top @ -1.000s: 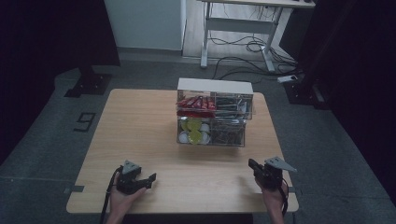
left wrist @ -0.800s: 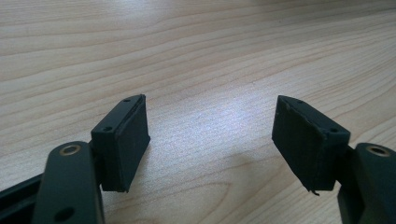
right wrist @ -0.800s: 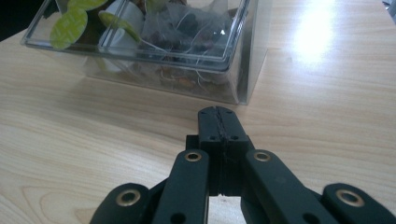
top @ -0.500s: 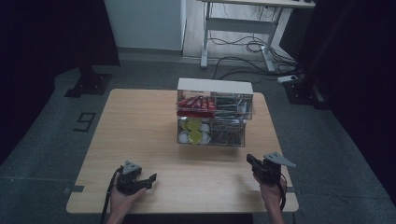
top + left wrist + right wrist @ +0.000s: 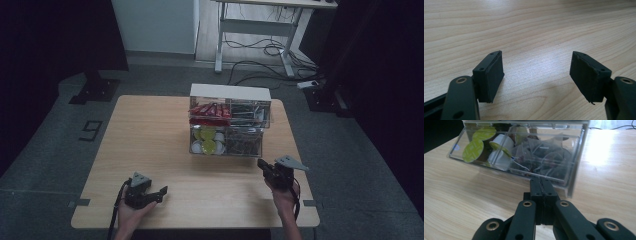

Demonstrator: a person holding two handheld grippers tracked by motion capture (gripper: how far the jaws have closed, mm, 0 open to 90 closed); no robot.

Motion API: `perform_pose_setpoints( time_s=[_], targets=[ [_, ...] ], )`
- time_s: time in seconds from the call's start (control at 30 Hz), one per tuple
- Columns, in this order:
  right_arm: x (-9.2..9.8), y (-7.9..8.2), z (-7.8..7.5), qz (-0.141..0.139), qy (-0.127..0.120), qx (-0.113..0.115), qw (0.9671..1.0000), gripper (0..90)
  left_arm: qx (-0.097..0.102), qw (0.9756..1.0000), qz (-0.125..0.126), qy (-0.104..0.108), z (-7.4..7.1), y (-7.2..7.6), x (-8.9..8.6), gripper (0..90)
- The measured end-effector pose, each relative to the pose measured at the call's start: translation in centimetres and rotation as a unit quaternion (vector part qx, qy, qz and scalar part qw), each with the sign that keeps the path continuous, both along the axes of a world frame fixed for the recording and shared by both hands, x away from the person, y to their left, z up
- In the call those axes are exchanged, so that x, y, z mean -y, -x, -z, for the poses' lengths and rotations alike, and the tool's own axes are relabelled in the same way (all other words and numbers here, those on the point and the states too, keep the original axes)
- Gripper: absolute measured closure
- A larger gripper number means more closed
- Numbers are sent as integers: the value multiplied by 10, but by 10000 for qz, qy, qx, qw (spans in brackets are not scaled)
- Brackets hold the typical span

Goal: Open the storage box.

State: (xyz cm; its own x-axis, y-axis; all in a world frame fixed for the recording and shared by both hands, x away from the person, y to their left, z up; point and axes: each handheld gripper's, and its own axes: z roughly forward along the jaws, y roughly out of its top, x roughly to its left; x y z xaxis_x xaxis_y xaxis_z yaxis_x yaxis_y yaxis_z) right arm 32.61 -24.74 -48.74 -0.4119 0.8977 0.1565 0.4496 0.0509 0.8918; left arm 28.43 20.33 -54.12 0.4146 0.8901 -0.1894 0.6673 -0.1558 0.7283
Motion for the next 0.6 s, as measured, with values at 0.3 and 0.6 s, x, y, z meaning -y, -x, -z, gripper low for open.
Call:
perform_pose_setpoints(
  time_s=[0.3,0.6],
  targets=[
    [-13,-11,2,-112,-67,-61,9999,895,-27,10000,9,1,1,0,1,274],
    [-28,-20,5,-255,-71,-141,9996,895,-38,10000,14,4,1,-1,1,274]
  ],
)
